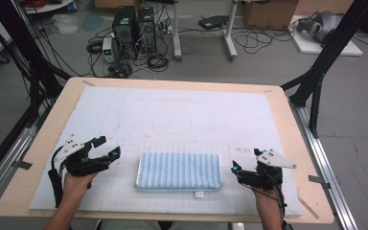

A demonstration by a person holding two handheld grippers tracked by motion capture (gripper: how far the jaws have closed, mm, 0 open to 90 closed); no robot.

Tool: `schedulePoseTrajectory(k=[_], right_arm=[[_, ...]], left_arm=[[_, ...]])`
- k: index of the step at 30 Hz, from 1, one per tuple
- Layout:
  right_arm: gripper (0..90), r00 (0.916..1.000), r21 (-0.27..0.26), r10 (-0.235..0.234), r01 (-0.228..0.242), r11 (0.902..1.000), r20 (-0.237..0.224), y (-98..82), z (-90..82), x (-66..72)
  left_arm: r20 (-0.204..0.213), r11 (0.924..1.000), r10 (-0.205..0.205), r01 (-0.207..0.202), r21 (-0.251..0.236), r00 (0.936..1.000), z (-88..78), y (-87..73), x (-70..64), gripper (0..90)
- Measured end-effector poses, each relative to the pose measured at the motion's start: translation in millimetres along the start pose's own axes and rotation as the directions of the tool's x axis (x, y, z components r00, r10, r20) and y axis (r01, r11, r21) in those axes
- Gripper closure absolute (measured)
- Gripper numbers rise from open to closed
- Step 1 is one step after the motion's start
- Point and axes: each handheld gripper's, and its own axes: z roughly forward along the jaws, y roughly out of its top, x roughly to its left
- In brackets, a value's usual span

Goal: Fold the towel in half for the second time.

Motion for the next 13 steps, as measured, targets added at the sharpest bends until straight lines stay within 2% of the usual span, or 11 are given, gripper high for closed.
schedulePoseTrajectory(k=[13], right_arm=[[11.8,1.0000,-0.009,0.009,-0.009,0.9999,0.002,-1.6,-2.8,-2.0]], left_arm=[[0.003,1.0000,-0.002,0.002,0.000,1.0000,1.0,-1.0,0.5,22.3]])
